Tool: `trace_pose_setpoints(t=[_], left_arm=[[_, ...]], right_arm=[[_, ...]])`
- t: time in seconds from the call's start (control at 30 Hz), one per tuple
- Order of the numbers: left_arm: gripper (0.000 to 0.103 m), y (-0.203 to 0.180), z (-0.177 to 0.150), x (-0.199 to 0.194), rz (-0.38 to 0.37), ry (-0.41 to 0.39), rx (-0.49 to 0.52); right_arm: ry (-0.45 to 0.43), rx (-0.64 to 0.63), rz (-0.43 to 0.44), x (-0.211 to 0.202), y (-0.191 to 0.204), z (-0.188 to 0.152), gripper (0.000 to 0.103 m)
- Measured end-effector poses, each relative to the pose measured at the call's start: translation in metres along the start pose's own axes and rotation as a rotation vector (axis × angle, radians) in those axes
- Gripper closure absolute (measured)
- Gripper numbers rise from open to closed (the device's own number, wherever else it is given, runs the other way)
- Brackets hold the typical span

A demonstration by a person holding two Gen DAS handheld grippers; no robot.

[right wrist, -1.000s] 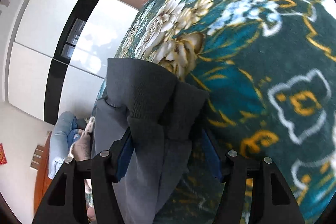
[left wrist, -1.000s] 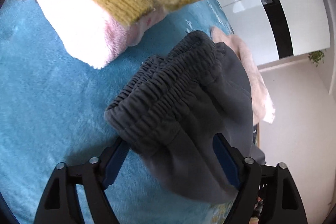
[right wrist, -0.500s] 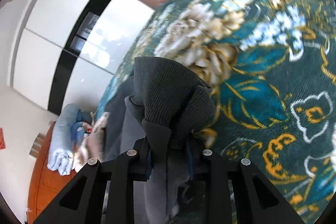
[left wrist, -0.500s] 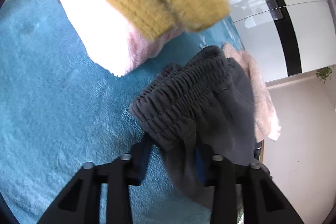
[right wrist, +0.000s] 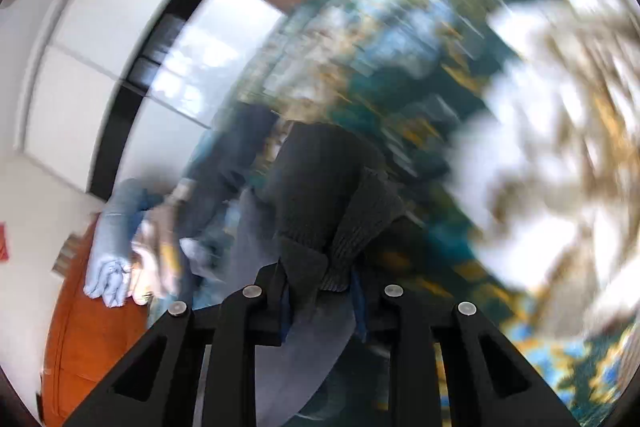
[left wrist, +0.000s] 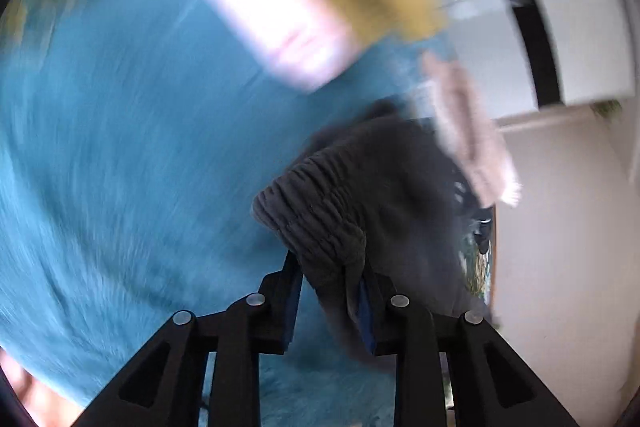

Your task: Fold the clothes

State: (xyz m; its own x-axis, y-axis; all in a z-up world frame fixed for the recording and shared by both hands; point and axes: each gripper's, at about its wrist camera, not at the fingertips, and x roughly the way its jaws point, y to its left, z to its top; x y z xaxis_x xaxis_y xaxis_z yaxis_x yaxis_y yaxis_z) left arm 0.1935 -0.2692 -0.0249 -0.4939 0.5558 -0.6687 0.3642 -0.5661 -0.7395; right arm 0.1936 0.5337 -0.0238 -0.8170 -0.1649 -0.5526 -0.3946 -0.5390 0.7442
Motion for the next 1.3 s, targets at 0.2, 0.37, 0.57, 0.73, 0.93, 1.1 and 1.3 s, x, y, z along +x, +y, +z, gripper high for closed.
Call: trace_pose_setpoints(t=[0.2,0.37,0.57,0.73,0.93,1.1,1.3], left_arm=[[0.061,-0.012,-0.004,-0.028,0.023,0.008,0.100],[0.057,-0.044,-0.005,-0.073,0.008,-0.096,0.231],[0.034,-0.142,0.006,-0.027,0.044,-0.078,0.525],[0.034,-0.156,0.017,0.046,-0.090,0.098,0.293],[0.038,-0.145,0.025,0.088,0.033,0.118,0.122],[0.089,-0.128,0.037,0.095,0.098,0.083,0.001],[0.103,-0.119,0.045,0.087,0.002,-0.040,0.006]], right_arm=[[-0.017,0.075,0.060,-0.004,-0.018,-0.008,0.076],[-0.018,0.086,0.052,-0.008,-0.019,-0.011,0.074],[-0.016,0.108,0.027,-0.015,-0.016,-0.017,0.071],[-0.010,0.121,0.014,-0.022,-0.019,-0.023,0.071],[-0.003,0.126,0.007,-0.024,-0.020,-0.026,0.071],[0.000,0.126,0.006,-0.024,-0.021,-0.027,0.071],[0.006,0.118,0.013,-0.026,-0.019,-0.027,0.070]])
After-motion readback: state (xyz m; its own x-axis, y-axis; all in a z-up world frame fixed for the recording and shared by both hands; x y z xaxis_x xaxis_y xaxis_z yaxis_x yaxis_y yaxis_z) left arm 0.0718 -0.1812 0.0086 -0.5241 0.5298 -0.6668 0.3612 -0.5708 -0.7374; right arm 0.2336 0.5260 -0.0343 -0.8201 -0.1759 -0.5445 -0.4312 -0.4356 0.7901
